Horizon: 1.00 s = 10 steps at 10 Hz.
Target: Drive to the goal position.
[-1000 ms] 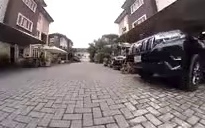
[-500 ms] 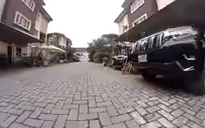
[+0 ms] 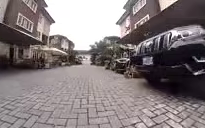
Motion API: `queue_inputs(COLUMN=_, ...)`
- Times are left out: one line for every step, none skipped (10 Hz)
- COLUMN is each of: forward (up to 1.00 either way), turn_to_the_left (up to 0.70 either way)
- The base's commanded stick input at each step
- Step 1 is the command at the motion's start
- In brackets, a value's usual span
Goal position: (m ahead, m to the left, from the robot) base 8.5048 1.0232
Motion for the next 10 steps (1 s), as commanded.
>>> queue_inputs(forward=0.70, turn_to_the_left=0.00)
queue_inputs(forward=0.70, turn_to_the_left=0.00)
queue_inputs(forward=0.70, turn_to_the_left=0.00)
queue_inputs(forward=0.70, turn_to_the_left=0.00)
queue_inputs(forward=0.70, turn_to_the_left=0.00)
queue_inputs(forward=0.70, turn_to_the_left=0.00)
queue_inputs(forward=0.70, turn_to_the_left=0.00)
queue_inputs(forward=0.70, turn_to_the_left=0.00)
queue_inputs(forward=0.70, turn_to_the_left=0.00)
queue_inputs(forward=0.70, turn_to_the_left=0.11)
